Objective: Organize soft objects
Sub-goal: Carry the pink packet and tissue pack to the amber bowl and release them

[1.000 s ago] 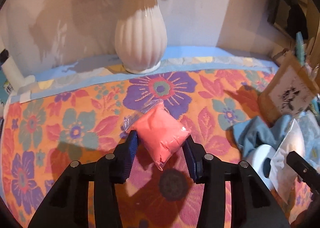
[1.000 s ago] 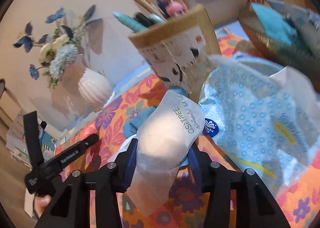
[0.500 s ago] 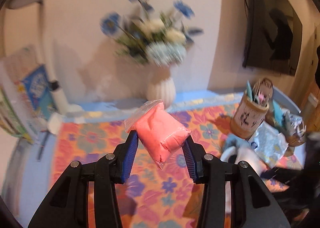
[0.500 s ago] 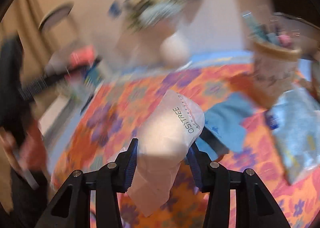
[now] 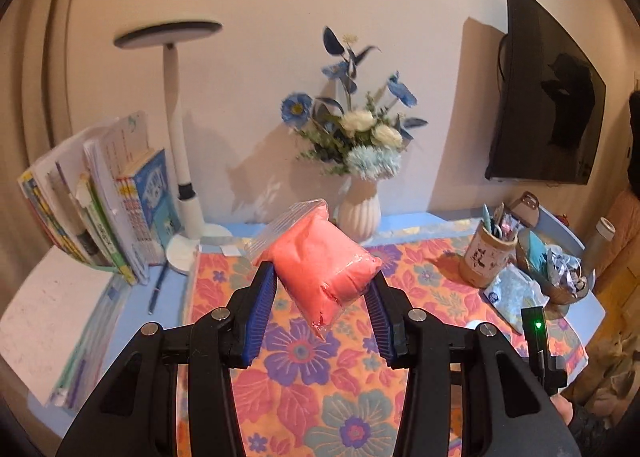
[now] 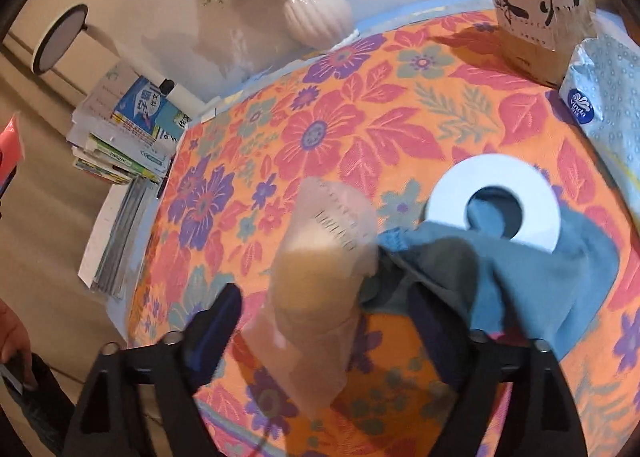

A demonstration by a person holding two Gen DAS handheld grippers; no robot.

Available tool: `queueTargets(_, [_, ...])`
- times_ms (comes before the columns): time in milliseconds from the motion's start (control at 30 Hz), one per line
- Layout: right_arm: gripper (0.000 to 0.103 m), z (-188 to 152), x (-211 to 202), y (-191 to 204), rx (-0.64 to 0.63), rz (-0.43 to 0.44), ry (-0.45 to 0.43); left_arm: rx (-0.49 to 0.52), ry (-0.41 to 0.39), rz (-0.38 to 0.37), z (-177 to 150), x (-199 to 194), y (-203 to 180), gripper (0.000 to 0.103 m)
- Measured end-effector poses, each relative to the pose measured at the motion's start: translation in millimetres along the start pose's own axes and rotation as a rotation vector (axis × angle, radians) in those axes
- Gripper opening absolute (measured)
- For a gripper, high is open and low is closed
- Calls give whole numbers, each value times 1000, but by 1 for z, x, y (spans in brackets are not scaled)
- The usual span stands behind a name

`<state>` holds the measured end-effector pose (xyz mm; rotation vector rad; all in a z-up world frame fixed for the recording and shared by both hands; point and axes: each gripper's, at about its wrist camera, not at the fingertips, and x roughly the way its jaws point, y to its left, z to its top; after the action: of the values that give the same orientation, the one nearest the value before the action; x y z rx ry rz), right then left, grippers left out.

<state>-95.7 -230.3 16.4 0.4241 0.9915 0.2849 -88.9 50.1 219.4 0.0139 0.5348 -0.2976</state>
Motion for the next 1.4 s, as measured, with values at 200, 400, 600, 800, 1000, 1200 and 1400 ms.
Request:
queueTargets(200, [91, 0, 25, 48, -114, -194, -25, -1, 60, -55, -27, 32, -21, 41])
queueTargets(400, [44, -22, 45, 95, -446, -415, -137, 10, 62, -60, -29, 40, -30, 41])
queueTargets(600, [42, -42, 20, 109, -648, -557, -300, -1, 43, -88, -24, 46, -34, 41])
queueTargets(800, [42, -62, 2, 73, -689, -708, -323, 14, 64, -130, -25, 67, -56, 41])
queueTargets(1000, [42, -64, -48, 11, -545, -580, -360, 44, 125, -166, -31, 96, -88, 41])
queueTargets(1200, [42, -47, -83, -68, -279, -539, -305, 74, 150, -216, -30, 110, -124, 41])
queueTargets(1400, [42, -27, -185, -79, -203, -438, -548, 129, 146, -297, -14, 121, -181, 41])
